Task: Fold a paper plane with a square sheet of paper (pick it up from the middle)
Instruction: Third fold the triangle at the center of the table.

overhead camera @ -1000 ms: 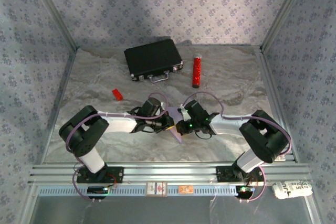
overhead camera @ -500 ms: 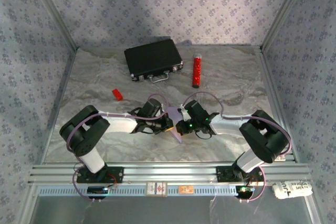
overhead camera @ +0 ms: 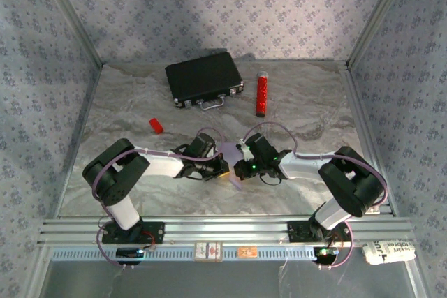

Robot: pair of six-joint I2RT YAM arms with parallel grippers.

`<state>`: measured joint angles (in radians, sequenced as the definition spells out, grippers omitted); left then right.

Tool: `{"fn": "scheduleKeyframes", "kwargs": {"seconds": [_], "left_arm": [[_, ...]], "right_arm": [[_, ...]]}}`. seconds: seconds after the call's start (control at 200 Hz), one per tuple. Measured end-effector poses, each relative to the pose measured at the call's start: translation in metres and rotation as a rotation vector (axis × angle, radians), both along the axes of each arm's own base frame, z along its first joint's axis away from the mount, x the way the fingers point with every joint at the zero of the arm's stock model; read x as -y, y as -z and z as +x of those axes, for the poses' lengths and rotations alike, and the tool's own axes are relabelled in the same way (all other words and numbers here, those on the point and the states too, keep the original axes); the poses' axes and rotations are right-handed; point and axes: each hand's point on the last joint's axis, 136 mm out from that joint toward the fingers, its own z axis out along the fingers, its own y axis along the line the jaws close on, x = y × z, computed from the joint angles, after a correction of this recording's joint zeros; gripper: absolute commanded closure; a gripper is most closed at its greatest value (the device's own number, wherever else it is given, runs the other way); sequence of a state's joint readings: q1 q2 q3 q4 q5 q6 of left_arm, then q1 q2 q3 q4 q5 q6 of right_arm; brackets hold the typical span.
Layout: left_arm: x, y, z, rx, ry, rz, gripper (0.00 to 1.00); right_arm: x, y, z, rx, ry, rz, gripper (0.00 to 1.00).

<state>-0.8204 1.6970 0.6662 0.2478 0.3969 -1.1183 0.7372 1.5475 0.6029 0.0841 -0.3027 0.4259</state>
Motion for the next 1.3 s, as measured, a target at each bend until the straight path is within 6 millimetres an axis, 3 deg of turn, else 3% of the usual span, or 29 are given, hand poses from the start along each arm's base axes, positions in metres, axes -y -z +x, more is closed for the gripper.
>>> {"fn": "scheduleKeyframes", "kwargs": {"seconds": [0.125,0.24,0.46,0.615,0.695,0.81,0.979,1.299], "left_arm": [[0.000,0.000,0.000,0.008,0.005,-0.003,1.00],[0.000,0.000,0.000,0.014,0.007,-0.005,1.00],[0.000,0.000,0.000,0.016,0.008,-0.006,1.00],[0.000,0.000,0.000,0.020,0.008,-0.012,1.00],[0.000,0.000,0.000,0.022,0.008,-0.014,1.00],[0.000,0.000,0.000,0.023,0.008,-0.015,1.00],[0.000,0.000,0.000,0.024,0.008,-0.016,1.00],[0.000,0.000,0.000,0.031,0.007,-0.024,1.00]], "right_arm": [[0.000,0.000,0.000,-0.003,0.002,0.000,0.87],[0.000,-0.004,-0.002,-0.013,0.010,0.010,0.71],[0.012,-0.029,-0.005,-0.017,0.055,0.008,0.52],[0.007,-0.046,-0.013,-0.056,0.069,0.072,0.65],[0.002,-0.047,-0.021,-0.095,0.063,0.094,0.77],[-0.005,-0.046,-0.032,-0.150,0.051,0.114,0.87],[-0.008,-0.029,-0.040,-0.235,0.052,0.088,0.88],[-0.014,-0.015,-0.041,-0.293,0.040,0.059,0.89]]}}
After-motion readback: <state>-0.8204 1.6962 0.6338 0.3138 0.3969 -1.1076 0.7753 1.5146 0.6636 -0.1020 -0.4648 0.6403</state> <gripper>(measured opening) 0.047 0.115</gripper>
